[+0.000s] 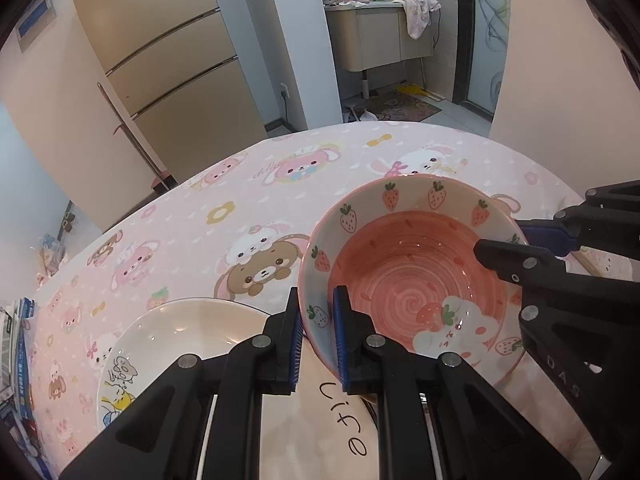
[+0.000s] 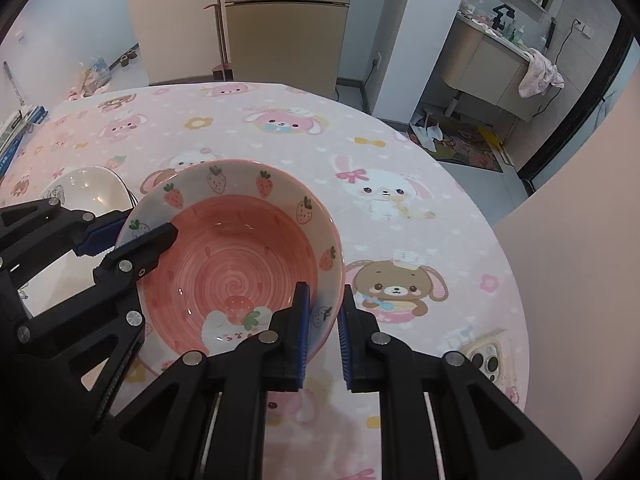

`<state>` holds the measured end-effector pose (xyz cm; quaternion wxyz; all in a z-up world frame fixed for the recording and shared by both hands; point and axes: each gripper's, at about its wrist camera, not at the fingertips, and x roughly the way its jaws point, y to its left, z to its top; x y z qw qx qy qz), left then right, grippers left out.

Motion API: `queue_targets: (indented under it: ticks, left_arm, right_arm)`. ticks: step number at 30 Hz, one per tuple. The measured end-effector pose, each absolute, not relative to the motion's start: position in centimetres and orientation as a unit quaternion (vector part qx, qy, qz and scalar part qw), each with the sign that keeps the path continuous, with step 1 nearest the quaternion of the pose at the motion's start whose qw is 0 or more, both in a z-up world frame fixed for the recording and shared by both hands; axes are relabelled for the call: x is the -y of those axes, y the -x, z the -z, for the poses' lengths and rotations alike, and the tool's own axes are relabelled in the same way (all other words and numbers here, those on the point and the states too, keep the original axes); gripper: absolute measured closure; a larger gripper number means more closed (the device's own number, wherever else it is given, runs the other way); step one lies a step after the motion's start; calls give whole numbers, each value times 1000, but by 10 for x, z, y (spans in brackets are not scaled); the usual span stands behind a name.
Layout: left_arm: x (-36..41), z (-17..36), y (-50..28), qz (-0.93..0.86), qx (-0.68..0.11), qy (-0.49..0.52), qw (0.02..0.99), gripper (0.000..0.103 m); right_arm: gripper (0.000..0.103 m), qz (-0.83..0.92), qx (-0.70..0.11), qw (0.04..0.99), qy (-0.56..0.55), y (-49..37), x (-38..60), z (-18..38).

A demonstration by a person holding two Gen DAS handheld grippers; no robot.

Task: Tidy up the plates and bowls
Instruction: 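Lift the pink bowl with both tools, lower it into the other pink bowl, open, then move both tools to the white bowl and close on its rim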

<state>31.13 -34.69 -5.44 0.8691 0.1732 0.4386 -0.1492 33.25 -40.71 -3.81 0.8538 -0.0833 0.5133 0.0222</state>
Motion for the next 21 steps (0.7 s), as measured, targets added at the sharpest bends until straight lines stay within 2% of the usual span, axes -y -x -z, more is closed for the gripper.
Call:
queue_targets:
  ticks: [4, 7, 8, 10, 11, 12, 14, 16, 21]
  left_arm:
    - [341, 50, -308, 157, -418, -156, 881, 89]
    - [340, 45, -306, 157, -416, -162, 881, 83]
    - [340, 43, -304, 156, -411, -165, 883, 78]
    - [337, 34, -300, 154, -397, -164, 890, 55]
    - [335, 29, -298, 152, -386, -160, 896, 36]
    - [333, 24, -295, 150, -376, -158, 901, 35]
    - [330, 13, -286, 149, -350, -166, 910, 35]
    - [326, 3, -275, 150, -329, -170, 917, 35]
    - [308, -26, -251, 152, -292, -148, 933, 35]
  right_arm:
    - [90, -30, -516, 853, 70, -334, 411, 37]
    - [90, -35, -513, 856, 59, -332, 416, 32]
    - [90, -37, -511, 857, 60, -331, 415, 30]
    - [90, -38, -508, 858, 60, -329, 417, 26]
    - [89, -39, -506, 860, 56, -328, 417, 23]
    - [88, -40, -503, 862, 52, -326, 418, 20]
    - [78, -40, -495, 867, 45, -323, 420, 13]
    - [71, -40, -482, 874, 50, -316, 420, 4]
    - [70, -45, -458, 886, 56, -297, 421, -21]
